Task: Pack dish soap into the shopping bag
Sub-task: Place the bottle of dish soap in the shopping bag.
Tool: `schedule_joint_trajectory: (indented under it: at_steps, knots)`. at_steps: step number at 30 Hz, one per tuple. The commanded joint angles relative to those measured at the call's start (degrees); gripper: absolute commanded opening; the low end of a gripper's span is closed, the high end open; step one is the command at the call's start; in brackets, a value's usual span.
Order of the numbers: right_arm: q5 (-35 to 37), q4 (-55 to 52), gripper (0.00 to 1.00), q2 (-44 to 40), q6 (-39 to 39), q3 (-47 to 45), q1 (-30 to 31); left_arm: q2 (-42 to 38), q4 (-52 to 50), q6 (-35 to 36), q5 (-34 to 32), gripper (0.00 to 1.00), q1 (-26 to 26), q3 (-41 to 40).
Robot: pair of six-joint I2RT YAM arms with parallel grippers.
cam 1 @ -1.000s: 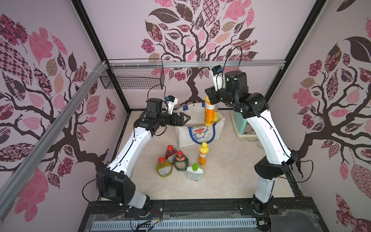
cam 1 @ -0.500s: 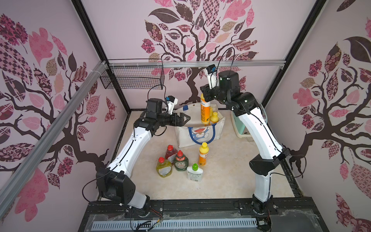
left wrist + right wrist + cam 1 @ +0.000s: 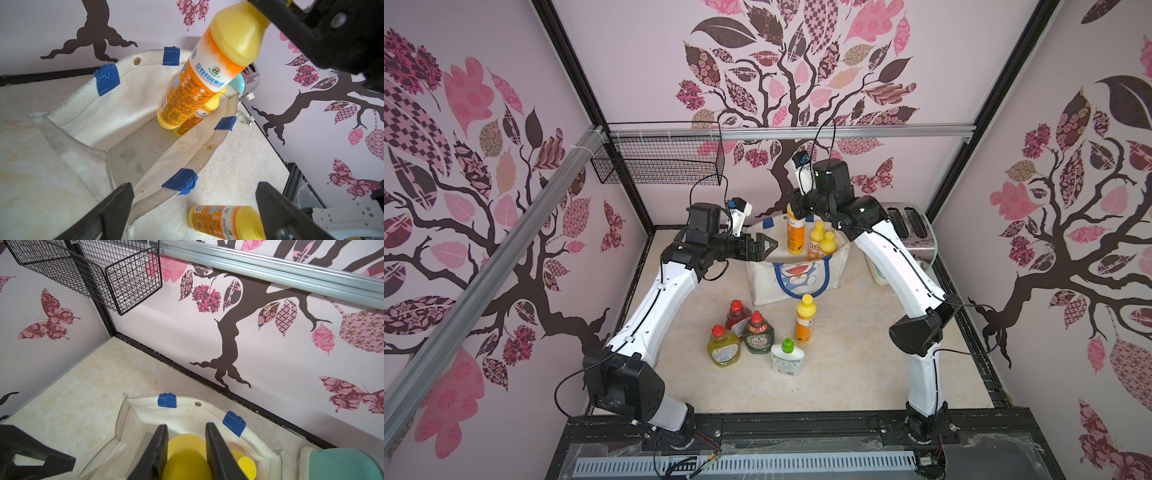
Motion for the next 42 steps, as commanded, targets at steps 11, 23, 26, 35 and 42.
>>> schedule_joint_trajectory:
  at_steps: [11, 23, 26, 35, 42]
  knots:
    - [2.6, 10.1, 0.00, 2.5, -1.0, -1.6, -1.7, 0.6, -0.6, 1.6, -0.3, 0.98, -0.1, 1.3]
    - [1.9, 12.5, 0.00, 4.1, 1.0, -5.4, -3.9, 0.5, -0.9, 2.5, -0.8, 0.98, -0.1, 1.1]
    - [1.8, 13.4, 0.00, 4.2, 1.2, -6.9, -4.3, 0.5, -0.6, 2.4, -0.8, 0.98, -0.1, 0.9]
    - [2.2, 14.4, 0.00, 4.7, 1.0, -10.1, -5.1, 0.5, -0.6, 2.5, -0.7, 0.98, -0.1, 0.9]
    - [2.3, 15.5, 0.00, 4.7, 1.5, -13.0, -5.9, 0.3, -0.9, 2.6, -1.0, 0.98, -0.1, 1.0]
